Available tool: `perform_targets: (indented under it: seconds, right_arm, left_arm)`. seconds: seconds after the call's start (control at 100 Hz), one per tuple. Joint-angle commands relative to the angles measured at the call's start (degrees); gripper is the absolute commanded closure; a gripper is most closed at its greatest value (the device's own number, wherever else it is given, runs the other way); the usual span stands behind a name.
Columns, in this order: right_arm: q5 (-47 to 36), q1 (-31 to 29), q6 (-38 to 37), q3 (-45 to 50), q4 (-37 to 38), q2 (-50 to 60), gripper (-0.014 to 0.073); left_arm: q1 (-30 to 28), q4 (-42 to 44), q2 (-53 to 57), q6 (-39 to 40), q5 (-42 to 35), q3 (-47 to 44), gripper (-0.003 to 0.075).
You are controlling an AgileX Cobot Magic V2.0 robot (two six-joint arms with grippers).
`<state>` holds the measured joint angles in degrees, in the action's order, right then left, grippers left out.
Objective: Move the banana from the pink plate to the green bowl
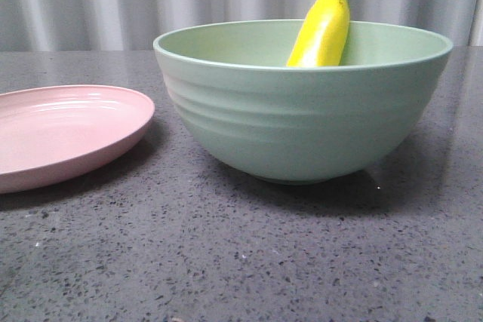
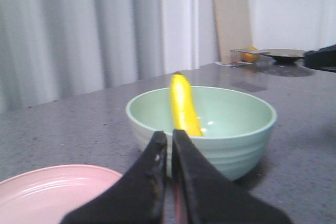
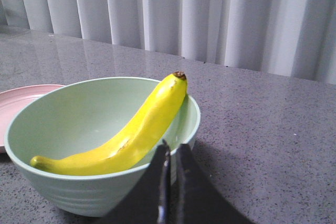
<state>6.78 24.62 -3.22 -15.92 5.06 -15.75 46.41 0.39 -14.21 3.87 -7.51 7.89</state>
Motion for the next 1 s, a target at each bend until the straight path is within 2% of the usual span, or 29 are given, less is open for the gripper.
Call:
perform_targets:
  seconds: [0.0, 0.32, 0.38, 0.54, 0.63, 0.83, 0.99]
  right_arm:
    - [-4.28, -0.31, 0.20, -1.56, 0.85, -0.22, 0.0665]
    - [-4.28, -0.31, 0.20, -1.56, 0.85, -0.22, 0.0665]
    - [-4.28, -0.31, 0.20, -1.56, 0.85, -0.22, 0.0665]
    - [-4.28, -0.31, 0.20, -1.56, 0.85, -0.22, 0.0665]
    - [-4.28, -0.31, 0.20, -1.56, 0.85, -0.22, 0.0665]
    - [-4.28, -0.31, 0.20, -1.56, 0.85, -0.22, 0.0665]
    - [-4.28, -0.31, 0.20, -1.56, 0.85, -0.22, 0.0665]
  left_arm:
    - [-5.13, 0.09, 0.40, 0.08, -6.87, -1.14, 0.0741]
    - [-26.15, 0.09, 8.57, 0.08, -6.75, -8.58, 0.0741]
    - [-29.92, 0.09, 10.16, 0.08, -3.18, -8.42, 0.0741]
    - [-37.99, 0.09, 11.55, 0.08, -0.62, -8.42, 0.0741]
    - [-41.12, 0.09, 12.51, 0.08, 4.12, -8.53, 0.0741]
    - [-43.59, 0.09, 16.04, 0.08, 22.75, -8.53, 0.0741]
    - [-43.59, 0.21, 16.16, 0.08, 22.43, -8.53, 0.0741]
